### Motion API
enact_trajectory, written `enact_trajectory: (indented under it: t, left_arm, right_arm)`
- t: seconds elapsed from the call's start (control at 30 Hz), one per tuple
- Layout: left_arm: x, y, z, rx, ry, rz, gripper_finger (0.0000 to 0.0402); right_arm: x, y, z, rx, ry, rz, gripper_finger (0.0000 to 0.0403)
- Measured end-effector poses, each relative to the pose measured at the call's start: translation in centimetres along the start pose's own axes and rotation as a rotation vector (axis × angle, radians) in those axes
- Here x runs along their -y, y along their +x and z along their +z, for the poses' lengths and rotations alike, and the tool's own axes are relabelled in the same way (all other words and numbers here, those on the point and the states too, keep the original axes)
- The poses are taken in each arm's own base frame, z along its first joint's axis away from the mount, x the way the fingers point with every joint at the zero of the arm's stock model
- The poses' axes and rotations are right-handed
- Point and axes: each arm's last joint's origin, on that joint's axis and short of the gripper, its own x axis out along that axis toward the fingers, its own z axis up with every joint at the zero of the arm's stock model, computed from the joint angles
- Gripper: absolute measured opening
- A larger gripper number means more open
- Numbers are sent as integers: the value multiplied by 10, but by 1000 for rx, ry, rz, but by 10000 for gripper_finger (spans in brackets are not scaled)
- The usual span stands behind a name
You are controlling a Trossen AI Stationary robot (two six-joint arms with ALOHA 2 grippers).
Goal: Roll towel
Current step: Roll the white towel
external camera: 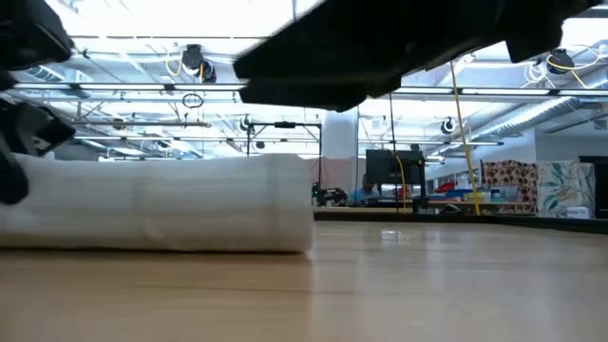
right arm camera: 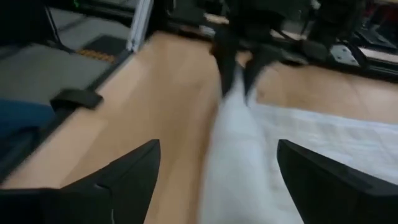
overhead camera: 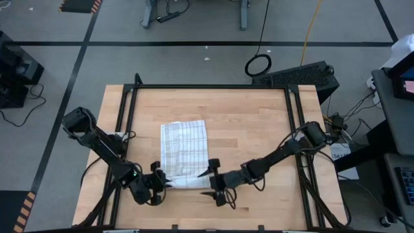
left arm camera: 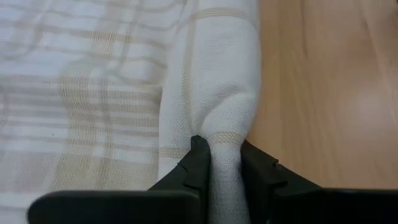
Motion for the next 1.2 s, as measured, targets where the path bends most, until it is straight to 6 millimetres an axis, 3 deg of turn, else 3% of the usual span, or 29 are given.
enact_trajectory:
  t: [0.17,0.43,0.77,0.9,1.2]
  left_arm:
    - [-10,10,12,-53,-51,-30,57]
    - [-16,17,22,-103,-113,-97,56]
    - [-20,19,25,-112,-120,-98,60]
    - [-21,19,24,-103,-118,-61,86]
    - [-25,17,23,-102,-93,-9,179]
  right_arm:
    - [-10,12,-19,11,36,3,312]
    - [-8,32,-52,13,43,-71,312]
    - [7,41,-63,-15,104,-97,312]
    - [15,43,-64,-25,173,-96,301]
    - [35,47,-67,-64,321,-7,217]
